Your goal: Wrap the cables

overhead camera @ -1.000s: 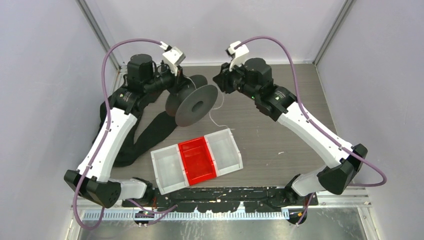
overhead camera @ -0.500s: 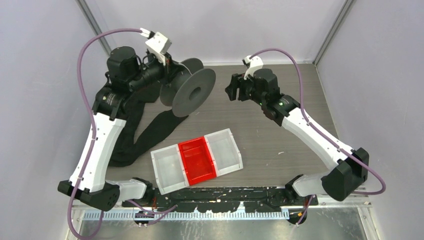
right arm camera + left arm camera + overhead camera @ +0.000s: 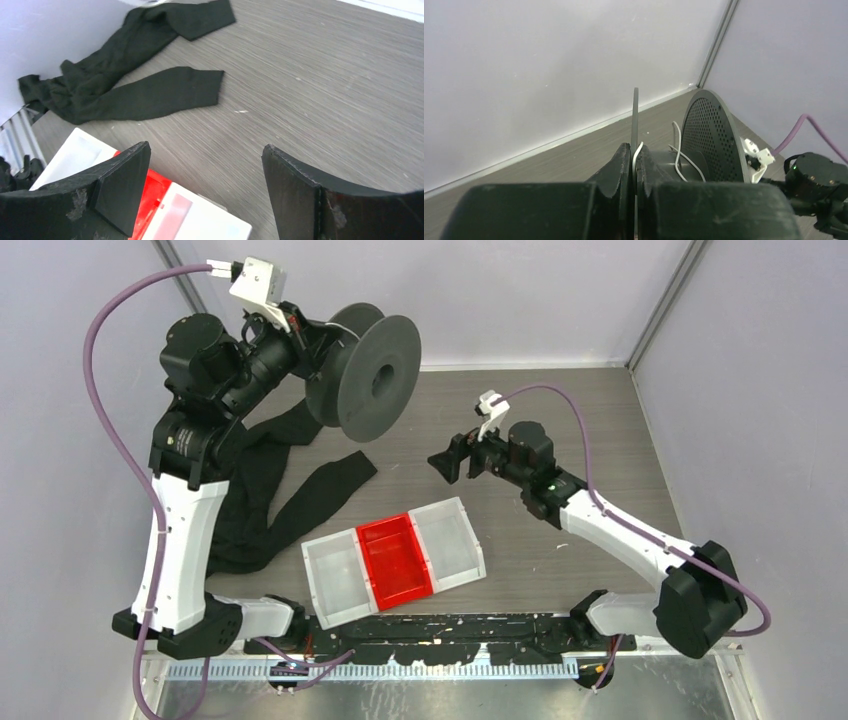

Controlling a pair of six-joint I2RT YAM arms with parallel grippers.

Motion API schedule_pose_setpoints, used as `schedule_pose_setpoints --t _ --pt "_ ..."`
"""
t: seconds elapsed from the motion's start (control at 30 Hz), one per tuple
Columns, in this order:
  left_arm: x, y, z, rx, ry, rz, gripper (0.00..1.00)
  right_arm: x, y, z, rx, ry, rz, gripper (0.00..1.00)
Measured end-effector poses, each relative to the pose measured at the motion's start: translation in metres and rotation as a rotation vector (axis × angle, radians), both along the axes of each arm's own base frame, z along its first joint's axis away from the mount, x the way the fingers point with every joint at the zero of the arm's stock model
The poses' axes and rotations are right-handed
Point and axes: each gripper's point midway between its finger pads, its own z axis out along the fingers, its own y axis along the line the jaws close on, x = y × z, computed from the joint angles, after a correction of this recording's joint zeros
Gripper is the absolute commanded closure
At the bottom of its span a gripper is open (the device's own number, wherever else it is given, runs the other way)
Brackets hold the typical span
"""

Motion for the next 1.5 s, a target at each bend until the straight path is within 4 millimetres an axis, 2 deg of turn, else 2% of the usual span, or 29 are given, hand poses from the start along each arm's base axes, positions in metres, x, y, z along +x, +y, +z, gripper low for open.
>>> schedule_pose_setpoints --t 0.13,0.3,0.43,0.7,0.97,1.23,1.27,1.3,1.37,1.5 --pt "-0.001 0.000 0.002 -0.022 0.009 0.004 1.00 -0.010 0.030 0.002 -0.004 -0.071 0.094 0.12" --pt "-0.001 0.000 -0.001 -0.032 0.028 0.005 1.00 -0.019 0.062 -0.008 -0.042 -0.128 0.176 0.12" --pt "-0.001 0.000 -0.001 -0.035 0.033 0.005 1.00 -0.016 0.078 -0.012 -0.052 -0.159 0.193 0.11" --pt "-0.005 -0.001 0.006 -0.060 0.037 -0.003 1.00 0.001 0.094 -0.008 -0.032 -0.220 0.151 0.11" --pt "-0.013 -0.004 0.015 -0.085 0.028 -0.035 1.00 0.018 0.114 0.008 0.008 -0.273 0.128 0.11" --pt "-0.015 -0.006 0.018 -0.096 0.030 -0.049 1.00 0.024 0.118 0.014 0.042 -0.300 0.101 0.12" --pt "-0.015 -0.006 0.018 -0.098 0.031 -0.049 1.00 0.024 0.118 0.015 0.047 -0.302 0.096 0.13" --pt "-0.015 -0.006 0.018 -0.099 0.032 -0.050 1.00 0.025 0.119 0.015 0.049 -0.303 0.092 0.20" --pt "-0.015 -0.006 0.018 -0.103 0.034 -0.051 1.00 0.027 0.120 0.018 0.066 -0.310 0.074 0.40" --pt "-0.016 -0.007 0.018 -0.103 0.035 -0.055 1.00 0.036 0.120 0.023 0.121 -0.313 0.017 0.73"
